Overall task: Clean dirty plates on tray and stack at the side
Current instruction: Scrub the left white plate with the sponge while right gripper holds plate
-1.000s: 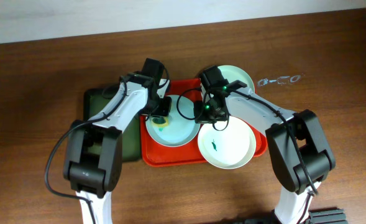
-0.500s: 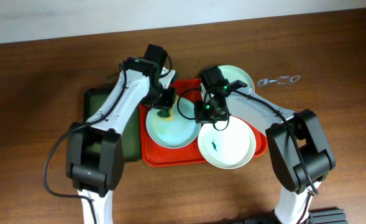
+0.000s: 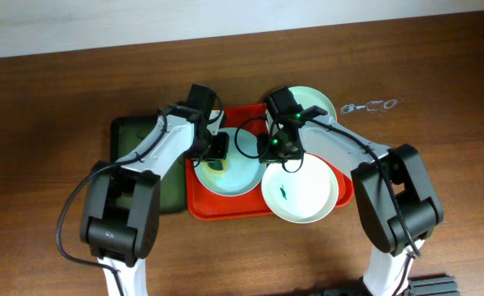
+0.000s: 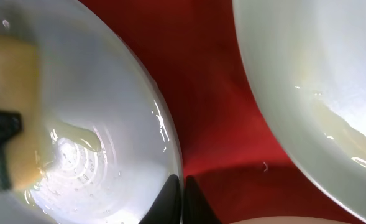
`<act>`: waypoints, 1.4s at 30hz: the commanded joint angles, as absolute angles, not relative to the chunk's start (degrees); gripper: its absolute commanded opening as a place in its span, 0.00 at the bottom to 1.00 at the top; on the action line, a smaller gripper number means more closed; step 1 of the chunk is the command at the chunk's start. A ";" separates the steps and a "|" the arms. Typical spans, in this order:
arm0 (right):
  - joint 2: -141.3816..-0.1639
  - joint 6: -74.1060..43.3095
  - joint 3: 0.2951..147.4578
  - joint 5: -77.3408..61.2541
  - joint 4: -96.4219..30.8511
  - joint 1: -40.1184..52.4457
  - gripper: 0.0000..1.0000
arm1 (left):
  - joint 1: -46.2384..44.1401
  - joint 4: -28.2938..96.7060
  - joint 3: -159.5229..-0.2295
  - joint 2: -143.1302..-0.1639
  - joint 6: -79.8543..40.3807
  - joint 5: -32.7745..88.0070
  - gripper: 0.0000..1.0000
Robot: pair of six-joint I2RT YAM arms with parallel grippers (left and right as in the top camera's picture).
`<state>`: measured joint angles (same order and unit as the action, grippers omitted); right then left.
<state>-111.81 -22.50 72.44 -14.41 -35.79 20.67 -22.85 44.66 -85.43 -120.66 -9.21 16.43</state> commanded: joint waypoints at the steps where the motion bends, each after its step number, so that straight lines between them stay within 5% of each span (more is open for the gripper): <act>1: -111.90 -22.55 73.41 -14.81 -35.35 20.60 0.04 | -23.77 46.41 -89.67 -122.10 -5.96 32.38 0.00; 8: -111.90 -22.52 73.41 -14.81 -35.33 20.60 0.04 | -23.59 65.04 -107.61 -122.02 -7.94 7.62 0.00; 20: -111.90 -22.52 73.41 -14.81 -35.35 20.60 0.04 | -24.29 43.81 -86.65 -122.15 -9.56 2.74 0.00; 27: -111.90 -22.52 73.41 -14.81 -35.20 20.60 0.04 | -24.08 41.65 -89.91 -121.43 -10.20 27.16 0.00; 36: -111.90 -22.52 73.41 -14.81 -35.33 20.60 0.04 | -23.64 59.33 -95.70 -119.24 -11.57 6.15 0.00; 42: -111.90 -22.52 73.41 -14.81 -35.35 20.60 0.04 | -23.86 52.10 -84.25 -119.46 -16.78 6.17 0.00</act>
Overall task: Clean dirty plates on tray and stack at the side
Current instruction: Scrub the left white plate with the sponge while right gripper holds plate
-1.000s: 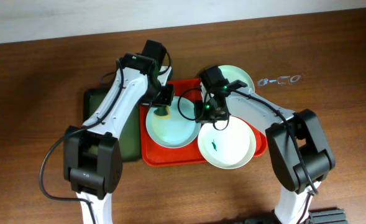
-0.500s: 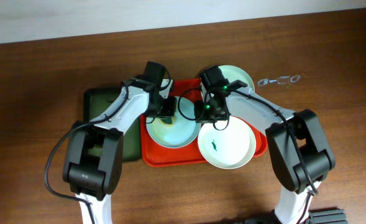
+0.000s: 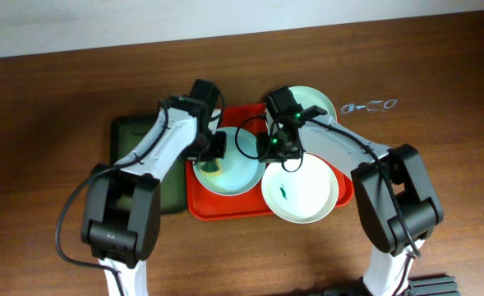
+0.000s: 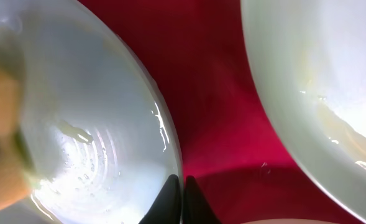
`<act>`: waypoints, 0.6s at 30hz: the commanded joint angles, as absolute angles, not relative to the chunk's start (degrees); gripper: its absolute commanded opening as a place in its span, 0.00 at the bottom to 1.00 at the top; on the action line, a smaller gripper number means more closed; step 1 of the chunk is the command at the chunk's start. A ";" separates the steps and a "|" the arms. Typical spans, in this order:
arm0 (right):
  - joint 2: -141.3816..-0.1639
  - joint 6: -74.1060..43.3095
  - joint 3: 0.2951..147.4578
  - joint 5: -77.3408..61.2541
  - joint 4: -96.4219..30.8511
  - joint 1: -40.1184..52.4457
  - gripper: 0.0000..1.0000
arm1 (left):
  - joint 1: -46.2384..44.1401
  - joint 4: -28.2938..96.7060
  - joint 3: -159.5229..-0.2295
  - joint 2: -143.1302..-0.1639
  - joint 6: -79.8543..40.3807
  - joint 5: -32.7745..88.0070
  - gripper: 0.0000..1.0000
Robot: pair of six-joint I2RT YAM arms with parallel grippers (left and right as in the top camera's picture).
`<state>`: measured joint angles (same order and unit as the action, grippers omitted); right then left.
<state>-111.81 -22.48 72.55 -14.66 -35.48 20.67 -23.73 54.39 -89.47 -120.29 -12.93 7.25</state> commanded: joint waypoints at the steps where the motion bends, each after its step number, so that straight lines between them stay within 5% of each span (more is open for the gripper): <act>1: -111.90 -22.52 73.41 -14.81 -35.33 20.60 0.04 | -23.99 50.98 -82.70 -119.63 -17.21 6.81 0.00; 8: -111.90 -22.52 73.41 -14.81 -35.16 20.60 0.04 | -25.34 47.66 -84.82 -120.05 -12.75 30.26 0.00; 18: -111.90 -22.52 73.41 -14.83 -35.18 20.60 0.04 | -24.38 54.17 -90.48 -117.49 -14.76 1.87 0.00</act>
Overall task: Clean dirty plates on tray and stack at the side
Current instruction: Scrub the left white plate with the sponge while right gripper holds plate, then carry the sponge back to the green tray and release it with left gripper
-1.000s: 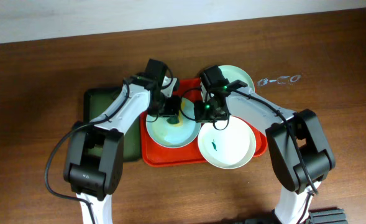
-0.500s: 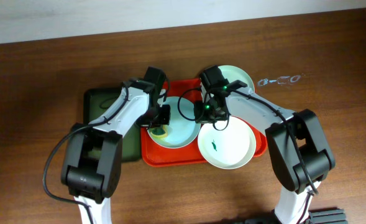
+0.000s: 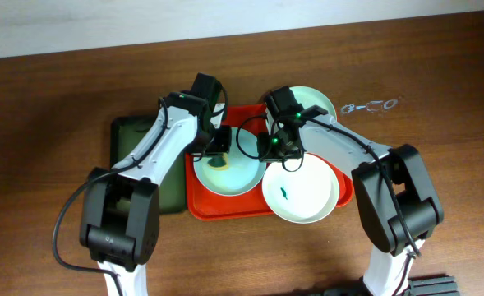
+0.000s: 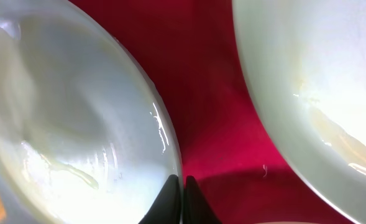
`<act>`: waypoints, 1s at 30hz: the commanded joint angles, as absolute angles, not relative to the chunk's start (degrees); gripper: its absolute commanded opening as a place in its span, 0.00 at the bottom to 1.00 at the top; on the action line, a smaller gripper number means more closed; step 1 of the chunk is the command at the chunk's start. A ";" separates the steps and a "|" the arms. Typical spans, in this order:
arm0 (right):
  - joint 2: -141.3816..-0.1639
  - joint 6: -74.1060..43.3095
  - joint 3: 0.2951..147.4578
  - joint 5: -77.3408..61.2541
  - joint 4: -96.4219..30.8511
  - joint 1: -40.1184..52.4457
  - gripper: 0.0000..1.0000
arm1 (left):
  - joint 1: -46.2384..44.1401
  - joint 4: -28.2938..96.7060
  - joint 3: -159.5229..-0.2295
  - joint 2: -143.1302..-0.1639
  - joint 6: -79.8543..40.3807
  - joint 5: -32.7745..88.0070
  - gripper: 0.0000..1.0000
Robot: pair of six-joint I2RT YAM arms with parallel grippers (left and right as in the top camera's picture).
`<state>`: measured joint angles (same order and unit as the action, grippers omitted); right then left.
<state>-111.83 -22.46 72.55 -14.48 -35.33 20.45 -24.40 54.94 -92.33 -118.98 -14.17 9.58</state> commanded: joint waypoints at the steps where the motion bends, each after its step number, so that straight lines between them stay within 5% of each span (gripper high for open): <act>1: -111.90 -22.52 73.41 -14.83 -35.18 20.60 0.04 | -24.38 53.06 -89.17 -117.62 -14.76 1.87 0.00; 7: -111.90 -22.52 73.41 -14.81 -35.16 20.60 0.04 | -24.99 46.94 -82.85 -120.38 -16.49 3.18 0.00; 12: -111.90 -22.52 73.41 -14.81 -35.14 20.60 0.04 | -25.58 43.22 -83.26 -121.49 -10.72 26.94 0.00; 15: -111.90 -22.52 73.41 -14.81 -35.14 20.60 0.04 | -25.45 44.93 -87.29 -121.27 -9.78 29.36 0.00; 24: -111.90 -22.52 73.41 -14.81 -35.14 20.60 0.04 | -18.31 69.69 -108.99 -116.44 -7.42 7.88 0.00; 30: -111.90 -22.52 73.41 -14.81 -35.16 20.60 0.04 | -12.16 77.65 -105.67 -115.44 -9.76 -3.70 0.00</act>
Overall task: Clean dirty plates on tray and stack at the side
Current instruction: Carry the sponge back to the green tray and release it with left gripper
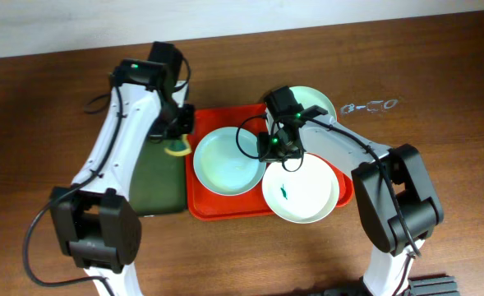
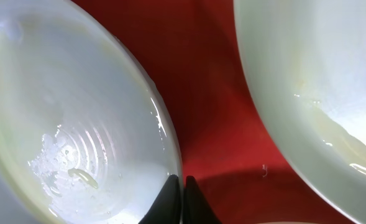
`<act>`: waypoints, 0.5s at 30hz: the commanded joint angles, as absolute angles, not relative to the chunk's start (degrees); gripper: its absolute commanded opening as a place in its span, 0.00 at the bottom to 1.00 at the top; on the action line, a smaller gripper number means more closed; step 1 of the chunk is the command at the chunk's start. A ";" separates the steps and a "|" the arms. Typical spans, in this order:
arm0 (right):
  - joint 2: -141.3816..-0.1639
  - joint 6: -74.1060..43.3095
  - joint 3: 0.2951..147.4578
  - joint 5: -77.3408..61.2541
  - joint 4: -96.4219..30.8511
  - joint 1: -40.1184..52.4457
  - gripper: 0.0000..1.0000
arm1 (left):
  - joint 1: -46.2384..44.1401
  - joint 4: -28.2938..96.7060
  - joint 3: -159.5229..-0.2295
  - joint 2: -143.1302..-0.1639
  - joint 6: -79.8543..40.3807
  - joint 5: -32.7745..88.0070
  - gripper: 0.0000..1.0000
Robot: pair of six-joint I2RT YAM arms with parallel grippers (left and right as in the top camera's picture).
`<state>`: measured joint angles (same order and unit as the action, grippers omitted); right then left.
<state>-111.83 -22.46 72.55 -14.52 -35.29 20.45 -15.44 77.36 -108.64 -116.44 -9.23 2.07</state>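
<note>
A pale blue plate (image 1: 228, 160) lies on the red tray (image 1: 225, 207). My right gripper (image 1: 276, 148) is shut on its right rim, with the black fingertips (image 2: 170, 193) pinching the edge. Wet streaks and a small smear show inside the plate (image 2: 64, 124). A larger white plate (image 1: 301, 193) with a green speck overlaps the tray's right side and also shows as the white plate (image 2: 319, 81) in the right wrist view. My left gripper (image 1: 177, 141) hangs over the dark green mat (image 1: 155, 181), shut on a yellow sponge (image 1: 176, 150).
A pale green plate (image 1: 314, 100) sits behind the tray at the right. A small clear object (image 1: 371, 105) lies on the wooden table (image 1: 439, 164) further right. Bare red tray (image 2: 207, 93) shows between the two plates.
My left gripper has moved with the sponge from the blue plate to over the green mat at the left. The right gripper still pinches the plate's rim.
The sponge sat inside the blue plate, held by my left gripper, while my right gripper pinched the rim. It then lay further toward the plate's left edge, then nearly out of the wrist view. Now the sponge is off the plate and over the mat.
</note>
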 commanded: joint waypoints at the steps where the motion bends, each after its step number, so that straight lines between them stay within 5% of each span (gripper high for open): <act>1: -111.90 -22.52 73.41 -14.81 -35.16 20.60 0.04 | -11.18 76.58 -102.91 -115.44 -9.78 -4.36 0.00; 9: -111.90 -22.52 73.41 -14.79 -35.11 20.60 0.04 | -5.43 63.33 -83.48 -115.44 -10.68 -4.29 0.00; 11: -111.90 -22.52 73.41 -14.79 -35.11 20.60 0.04 | -4.62 63.24 -83.72 -115.35 -10.66 -2.11 0.27; 13: -111.90 -22.52 73.41 -14.79 -35.11 20.60 0.04 | -4.54 64.05 -85.14 -115.35 -10.63 1.04 0.74; 15: -111.90 -22.55 73.41 -14.79 -35.11 20.60 0.19 | -4.43 66.19 -88.38 -115.15 -10.63 1.30 0.86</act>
